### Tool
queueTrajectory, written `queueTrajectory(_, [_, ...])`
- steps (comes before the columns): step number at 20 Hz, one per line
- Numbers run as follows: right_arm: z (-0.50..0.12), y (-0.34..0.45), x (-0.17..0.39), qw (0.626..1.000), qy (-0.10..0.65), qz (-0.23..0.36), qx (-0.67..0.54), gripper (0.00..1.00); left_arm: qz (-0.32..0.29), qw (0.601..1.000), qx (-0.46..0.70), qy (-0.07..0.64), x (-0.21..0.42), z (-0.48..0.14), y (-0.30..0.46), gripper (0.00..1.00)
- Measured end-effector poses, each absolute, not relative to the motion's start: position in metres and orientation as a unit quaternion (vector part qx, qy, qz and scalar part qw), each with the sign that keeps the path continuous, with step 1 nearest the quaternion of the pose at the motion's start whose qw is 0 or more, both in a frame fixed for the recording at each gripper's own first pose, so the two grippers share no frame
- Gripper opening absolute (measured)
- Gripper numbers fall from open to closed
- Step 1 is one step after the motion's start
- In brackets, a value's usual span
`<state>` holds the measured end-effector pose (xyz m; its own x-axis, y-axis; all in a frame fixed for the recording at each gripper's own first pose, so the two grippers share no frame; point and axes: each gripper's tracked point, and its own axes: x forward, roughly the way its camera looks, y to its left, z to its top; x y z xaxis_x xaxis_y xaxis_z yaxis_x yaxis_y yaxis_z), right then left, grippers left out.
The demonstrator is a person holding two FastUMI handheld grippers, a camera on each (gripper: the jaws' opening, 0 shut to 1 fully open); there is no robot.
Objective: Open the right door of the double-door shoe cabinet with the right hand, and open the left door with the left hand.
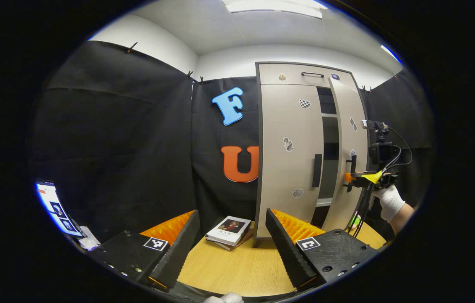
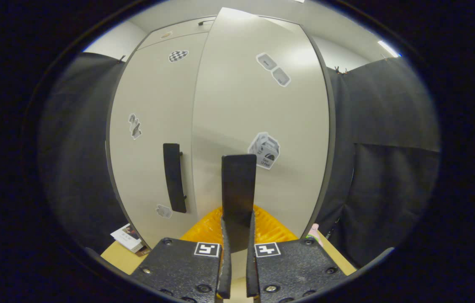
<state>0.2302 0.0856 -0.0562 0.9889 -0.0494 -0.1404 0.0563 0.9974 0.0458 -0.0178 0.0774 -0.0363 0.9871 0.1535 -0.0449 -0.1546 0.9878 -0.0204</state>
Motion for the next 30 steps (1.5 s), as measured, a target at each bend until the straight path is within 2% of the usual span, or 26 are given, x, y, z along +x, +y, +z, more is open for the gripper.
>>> queueTrajectory(7, [-0.057, 0.074, 0.218, 0.997, 0.067, -0.040, 0.027, 0.14, 0.051, 0.998, -0.012, 0.025, -0.031, -0.042, 0.068, 0.95])
queueTrajectory(22, [-0.060, 0.029, 0.200, 0.993, 0.064, -0.092, 0.028, 0.04, -0.022, 0.999, -0.017, 0.024, -0.014, -0.040, 0.014, 0.95])
queueTrajectory(28, [-0.061, 0.010, 0.198, 0.993, 0.066, -0.087, 0.036, 0.03, -0.032, 0.999, -0.016, 0.023, -0.003, -0.034, -0.019, 0.95])
queueTrajectory(30, [-0.062, 0.017, 0.200, 0.994, 0.068, -0.063, 0.050, 0.04, -0.029, 0.999, -0.011, 0.022, -0.002, -0.030, -0.031, 0.95])
